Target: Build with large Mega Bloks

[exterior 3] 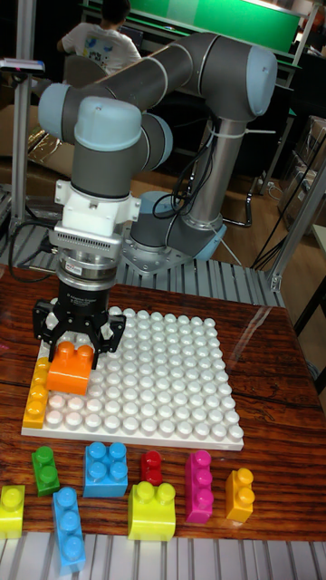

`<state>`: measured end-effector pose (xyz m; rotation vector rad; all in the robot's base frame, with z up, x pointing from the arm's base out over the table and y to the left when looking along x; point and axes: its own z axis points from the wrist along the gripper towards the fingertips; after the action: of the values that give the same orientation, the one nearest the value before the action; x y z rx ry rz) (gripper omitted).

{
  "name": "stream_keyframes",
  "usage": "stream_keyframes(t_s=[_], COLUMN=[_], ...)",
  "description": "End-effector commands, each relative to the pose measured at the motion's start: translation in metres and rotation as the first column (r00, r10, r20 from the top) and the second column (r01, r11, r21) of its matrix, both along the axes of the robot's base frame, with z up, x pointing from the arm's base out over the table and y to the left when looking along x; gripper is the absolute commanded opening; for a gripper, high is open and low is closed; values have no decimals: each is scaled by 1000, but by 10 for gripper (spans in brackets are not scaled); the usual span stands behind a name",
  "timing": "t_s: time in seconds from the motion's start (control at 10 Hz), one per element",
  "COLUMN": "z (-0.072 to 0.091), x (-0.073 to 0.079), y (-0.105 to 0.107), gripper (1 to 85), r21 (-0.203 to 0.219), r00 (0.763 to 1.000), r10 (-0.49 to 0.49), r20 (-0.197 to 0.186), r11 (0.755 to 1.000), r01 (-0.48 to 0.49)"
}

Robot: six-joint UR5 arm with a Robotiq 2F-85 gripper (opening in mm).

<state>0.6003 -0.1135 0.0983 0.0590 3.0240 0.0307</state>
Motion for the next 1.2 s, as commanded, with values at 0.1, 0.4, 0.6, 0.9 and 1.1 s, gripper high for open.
stream_keyframes(t_s=[0.1,0.4,0.6,0.9,1.1], z=[-11,-13,-13,-16,-20], x=[0,1,-1,-4,-7], y=[12,20,20,20,20], gripper=[10,10,10,10,10], r21=[15,27,6,-10,-10], r00=[1000,999,993,984,984], r10=[-13,43,116,178,175], r20=[16,32,25,21,18], r11=[1000,999,993,984,984], r01=[12,-44,-116,-178,-175])
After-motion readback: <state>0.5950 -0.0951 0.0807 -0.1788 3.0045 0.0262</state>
